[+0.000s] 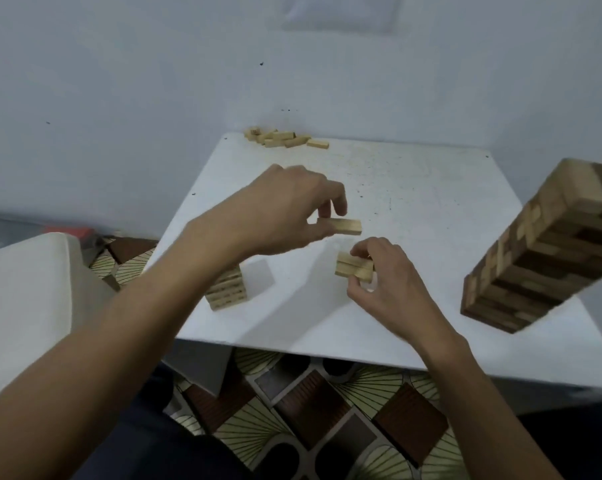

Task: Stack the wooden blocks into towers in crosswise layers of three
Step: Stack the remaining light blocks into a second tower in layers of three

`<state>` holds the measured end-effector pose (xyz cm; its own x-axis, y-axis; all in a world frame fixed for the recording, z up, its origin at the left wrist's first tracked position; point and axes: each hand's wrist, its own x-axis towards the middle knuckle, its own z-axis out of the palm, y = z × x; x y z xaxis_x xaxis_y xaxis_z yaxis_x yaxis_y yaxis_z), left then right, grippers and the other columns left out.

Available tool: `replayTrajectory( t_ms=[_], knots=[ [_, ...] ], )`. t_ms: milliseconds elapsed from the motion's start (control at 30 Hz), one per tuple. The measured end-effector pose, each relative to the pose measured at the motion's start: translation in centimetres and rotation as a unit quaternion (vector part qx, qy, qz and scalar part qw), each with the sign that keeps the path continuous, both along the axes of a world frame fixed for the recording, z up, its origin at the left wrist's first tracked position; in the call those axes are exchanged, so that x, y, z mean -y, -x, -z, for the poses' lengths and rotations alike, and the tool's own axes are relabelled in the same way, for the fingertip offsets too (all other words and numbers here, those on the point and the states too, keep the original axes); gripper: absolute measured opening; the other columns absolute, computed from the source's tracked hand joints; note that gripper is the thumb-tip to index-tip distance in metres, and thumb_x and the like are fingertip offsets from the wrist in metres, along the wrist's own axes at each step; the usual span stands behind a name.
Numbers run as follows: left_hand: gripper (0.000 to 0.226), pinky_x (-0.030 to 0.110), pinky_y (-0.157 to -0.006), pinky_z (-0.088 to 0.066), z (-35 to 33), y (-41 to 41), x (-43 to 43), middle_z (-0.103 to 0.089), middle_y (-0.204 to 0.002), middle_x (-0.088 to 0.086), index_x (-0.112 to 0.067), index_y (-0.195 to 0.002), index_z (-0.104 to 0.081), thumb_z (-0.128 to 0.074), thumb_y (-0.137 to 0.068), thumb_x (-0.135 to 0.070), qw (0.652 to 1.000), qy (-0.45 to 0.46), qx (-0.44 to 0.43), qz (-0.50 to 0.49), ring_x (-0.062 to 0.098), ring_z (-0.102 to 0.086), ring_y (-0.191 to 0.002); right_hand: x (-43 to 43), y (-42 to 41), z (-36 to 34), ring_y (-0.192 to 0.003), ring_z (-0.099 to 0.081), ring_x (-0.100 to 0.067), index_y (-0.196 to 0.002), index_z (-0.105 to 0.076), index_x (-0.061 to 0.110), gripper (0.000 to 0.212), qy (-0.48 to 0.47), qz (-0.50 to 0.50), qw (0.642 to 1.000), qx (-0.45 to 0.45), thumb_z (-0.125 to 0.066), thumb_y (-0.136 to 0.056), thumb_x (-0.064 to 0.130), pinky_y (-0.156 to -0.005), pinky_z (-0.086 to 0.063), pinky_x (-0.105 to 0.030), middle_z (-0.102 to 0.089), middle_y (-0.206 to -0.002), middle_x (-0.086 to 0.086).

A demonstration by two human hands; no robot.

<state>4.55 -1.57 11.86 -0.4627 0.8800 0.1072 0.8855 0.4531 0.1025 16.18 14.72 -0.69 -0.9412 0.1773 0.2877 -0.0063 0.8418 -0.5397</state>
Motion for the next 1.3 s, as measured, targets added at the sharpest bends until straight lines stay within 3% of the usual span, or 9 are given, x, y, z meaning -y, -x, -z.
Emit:
replayTrajectory(
  t_ms=[133,367,533,667,800,900,967,1133,1300],
  knots=[
    [0.024,0.030,-0.078,-0.045,3.8,-2.5,-1.7,-0.063,-0.107,-0.011,-0.028,-0.119,-0.059,-0.053,-0.099,-0.039,0.999,0.004,0.012,-0.030,0.012,-0.059,-0.098,-0.3,-1.6,0.3,-0.100,-0.046,-0.014,-0.111,-0.050,0.020,0.028,0.014,-0.005,1.000,0.019,-0.065,-0.087,0.021,-0.079,-0.042,-0.028,-0.055,-0.109,0.008],
    [0.043,0.033,-0.073,-0.039,10.1,-2.7,-3.3,-0.069,-0.103,-0.005,-0.023,-0.118,-0.055,-0.034,-0.101,-0.057,0.987,0.002,0.046,-0.152,0.018,-0.063,-0.095,-1.0,-2.9,0.2,-0.098,-0.038,-0.010,-0.113,-0.044,0.025,0.032,0.000,-0.019,0.997,0.075,-0.062,-0.087,0.019,-0.075,-0.045,-0.030,-0.037,-0.095,0.022],
    [0.032,0.033,-0.075,-0.037,11.6,-2.6,-3.6,-0.068,-0.100,-0.007,-0.026,-0.111,-0.059,-0.042,-0.101,-0.051,0.985,0.003,0.071,-0.154,0.018,-0.063,-0.094,-1.3,-2.7,0.4,-0.101,-0.038,-0.011,-0.119,-0.048,0.022,0.033,-0.013,-0.024,0.995,0.092,-0.055,-0.089,0.009,-0.074,-0.046,-0.030,-0.036,-0.097,0.019],
    [0.029,0.036,-0.083,-0.045,12.0,-2.8,-3.0,-0.068,-0.100,-0.008,-0.026,-0.111,-0.064,-0.047,-0.100,-0.047,0.981,-0.017,0.128,-0.145,0.015,-0.062,-0.094,-1.6,-3.0,2.0,-0.104,-0.037,-0.013,-0.111,-0.055,0.019,0.030,-0.046,0.001,0.998,0.034,-0.055,-0.086,0.001,-0.074,-0.035,-0.024,-0.049,-0.119,0.007],
    [0.023,0.042,-0.088,-0.048,12.4,-2.7,-2.2,-0.068,-0.101,-0.007,-0.025,-0.112,-0.068,-0.056,-0.098,-0.039,0.975,-0.059,0.183,-0.116,0.015,-0.062,-0.095,-1.1,-3.5,2.7,-0.097,-0.046,-0.019,-0.110,-0.062,0.013,0.020,-0.029,0.068,0.997,0.000,-0.058,-0.091,0.008,-0.076,-0.042,-0.029,-0.054,-0.110,-0.004],
    [0.024,0.040,-0.087,-0.049,12.7,-2.7,-1.9,-0.068,-0.098,-0.010,-0.025,-0.114,-0.069,-0.062,-0.094,-0.036,0.970,-0.076,0.209,-0.096,0.011,-0.061,-0.092,-0.8,-3.8,2.7,-0.101,-0.049,-0.017,-0.111,-0.064,0.013,0.025,-0.007,0.066,0.998,0.013,-0.067,-0.089,0.024,-0.081,-0.040,-0.026,-0.056,-0.110,0.000],
    [0.029,0.039,-0.090,-0.048,12.8,-2.6,-1.8,-0.065,-0.103,-0.010,-0.027,-0.119,-0.067,-0.065,-0.091,-0.034,0.970,-0.077,0.215,-0.090,0.010,-0.059,-0.096,-0.6,-3.9,2.9,-0.103,-0.048,-0.016,-0.112,-0.065,0.013,0.030,-0.003,0.059,0.998,0.037,-0.070,-0.087,0.029,-0.082,-0.038,-0.023,-0.057,-0.112,0.002],
    [0.057,0.040,-0.109,-0.034,12.4,-2.0,-2.2,-0.036,-0.153,-0.013,-0.031,-0.142,-0.049,-0.069,-0.088,-0.027,0.968,-0.024,0.244,-0.047,0.009,-0.047,-0.123,-0.9,-3.5,2.8,-0.113,-0.049,-0.020,-0.116,-0.067,0.011,0.028,0.002,0.053,0.997,0.056,-0.069,-0.090,0.022,-0.086,-0.028,-0.016,-0.060,-0.125,-0.002],
    [0.060,0.025,-0.104,-0.037,12.5,-2.0,-2.5,-0.053,-0.143,-0.009,-0.023,-0.143,-0.050,-0.072,-0.087,-0.022,0.961,-0.029,0.274,-0.037,0.007,-0.052,-0.119,-1.7,-3.0,2.7,-0.128,-0.043,-0.018,-0.124,-0.065,0.015,0.034,0.019,0.023,0.996,0.079,-0.067,-0.092,0.024,-0.095,-0.024,-0.014,-0.052,-0.143,-0.001]
  ],
)
